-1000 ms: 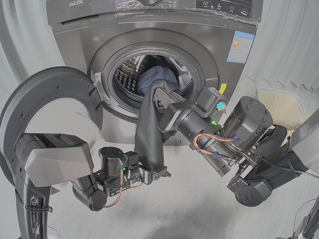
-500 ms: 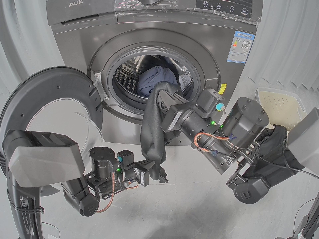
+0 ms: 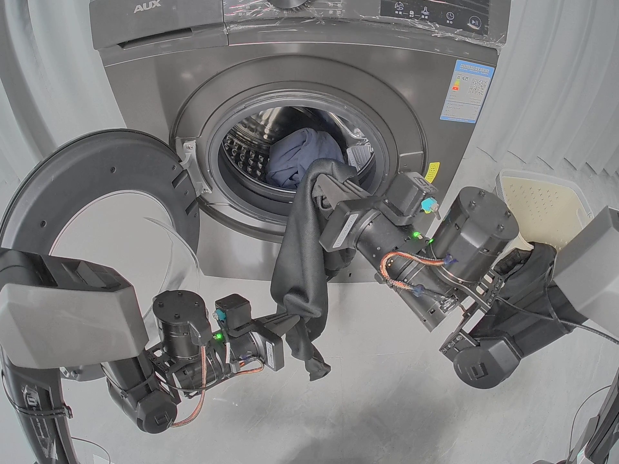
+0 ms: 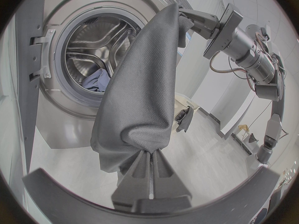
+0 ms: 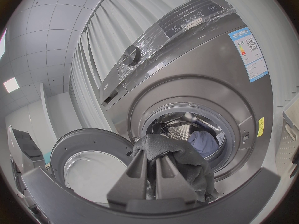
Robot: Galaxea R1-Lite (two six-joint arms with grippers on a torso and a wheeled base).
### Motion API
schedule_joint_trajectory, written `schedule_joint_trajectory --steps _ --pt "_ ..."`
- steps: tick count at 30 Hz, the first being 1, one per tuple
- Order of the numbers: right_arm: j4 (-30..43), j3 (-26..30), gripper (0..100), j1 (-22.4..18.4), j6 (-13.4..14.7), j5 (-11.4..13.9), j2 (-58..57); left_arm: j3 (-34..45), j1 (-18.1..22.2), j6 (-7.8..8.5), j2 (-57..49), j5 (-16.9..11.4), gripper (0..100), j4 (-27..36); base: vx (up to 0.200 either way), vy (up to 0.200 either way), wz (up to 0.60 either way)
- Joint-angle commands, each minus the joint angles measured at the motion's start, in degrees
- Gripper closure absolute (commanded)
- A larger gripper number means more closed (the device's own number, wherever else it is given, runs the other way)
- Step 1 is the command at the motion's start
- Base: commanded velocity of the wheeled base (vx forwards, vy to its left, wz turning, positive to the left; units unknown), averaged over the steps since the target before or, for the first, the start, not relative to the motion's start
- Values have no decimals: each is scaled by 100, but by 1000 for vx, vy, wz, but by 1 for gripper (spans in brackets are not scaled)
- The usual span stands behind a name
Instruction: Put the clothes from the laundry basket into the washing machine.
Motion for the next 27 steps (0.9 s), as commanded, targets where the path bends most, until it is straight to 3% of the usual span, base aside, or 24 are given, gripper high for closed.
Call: schedule_joint_trajectory --steps 1,4,5,20,27 --pt "1 0 100 -4 -8 1 12 66 -50 -10 -40 38 100 10 0 0 0" --pt "-8 0 100 22 -8 1 12 40 -41 8 285 38 100 10 0 0 0" --pt "-8 0 100 22 -8 1 12 31 -32 8 373 20 0 10 0 0 0" --pt "36 -115 100 92 -16 1 4 -698 3 -19 1182 47 0 36 0 0 0" --pt "36 -106 100 92 -34 1 -5 -1226 144 8 1533 214 0 45 0 0 0"
